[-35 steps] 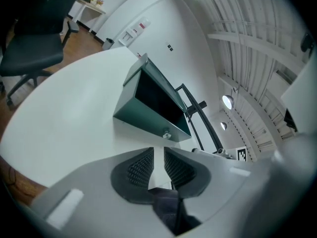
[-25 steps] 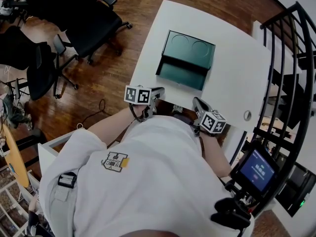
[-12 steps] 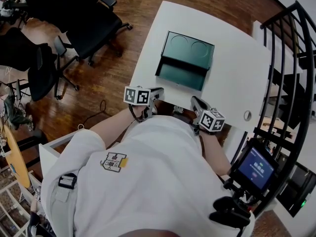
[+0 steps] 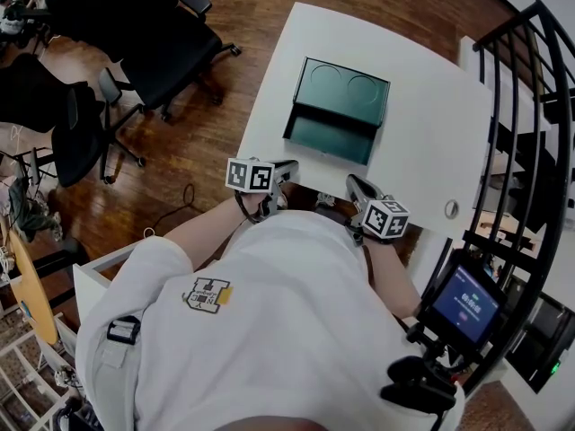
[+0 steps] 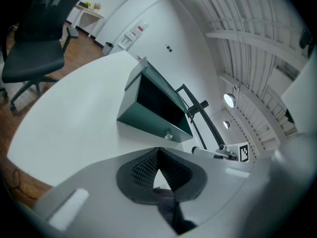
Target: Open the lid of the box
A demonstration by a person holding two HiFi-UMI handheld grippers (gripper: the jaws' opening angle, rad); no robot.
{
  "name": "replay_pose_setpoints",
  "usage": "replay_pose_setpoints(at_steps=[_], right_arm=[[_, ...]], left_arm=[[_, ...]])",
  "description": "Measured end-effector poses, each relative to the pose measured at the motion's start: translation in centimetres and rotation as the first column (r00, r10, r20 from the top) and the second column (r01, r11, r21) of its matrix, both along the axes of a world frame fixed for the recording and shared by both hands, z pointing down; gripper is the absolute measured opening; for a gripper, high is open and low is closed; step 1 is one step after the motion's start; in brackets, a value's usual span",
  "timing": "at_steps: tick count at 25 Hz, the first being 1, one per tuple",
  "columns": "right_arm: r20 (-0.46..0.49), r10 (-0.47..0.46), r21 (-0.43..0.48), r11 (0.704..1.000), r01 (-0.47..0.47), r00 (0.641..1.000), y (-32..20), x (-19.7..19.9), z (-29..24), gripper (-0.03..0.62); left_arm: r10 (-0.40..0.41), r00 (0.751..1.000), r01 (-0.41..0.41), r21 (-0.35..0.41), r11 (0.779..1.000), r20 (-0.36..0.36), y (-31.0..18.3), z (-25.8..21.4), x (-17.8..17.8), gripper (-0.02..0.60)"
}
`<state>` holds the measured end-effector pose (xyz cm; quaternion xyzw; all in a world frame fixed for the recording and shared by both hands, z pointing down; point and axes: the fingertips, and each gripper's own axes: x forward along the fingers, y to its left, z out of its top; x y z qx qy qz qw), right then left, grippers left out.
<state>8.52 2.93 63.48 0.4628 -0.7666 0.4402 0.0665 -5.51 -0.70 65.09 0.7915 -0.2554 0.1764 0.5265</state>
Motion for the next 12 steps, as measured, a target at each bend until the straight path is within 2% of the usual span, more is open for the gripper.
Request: replay_pose_setpoints(at_steps=[12], right_arm=[[-0.013, -0.012, 0.006, 1.000, 0.012, 1.000, -0.18, -0.32, -0.11, 0.000]], left_arm=[[0.014, 1.000, -0.014, -0.001, 1.000, 0.000, 0.01, 0.04, -0.06, 0.000]])
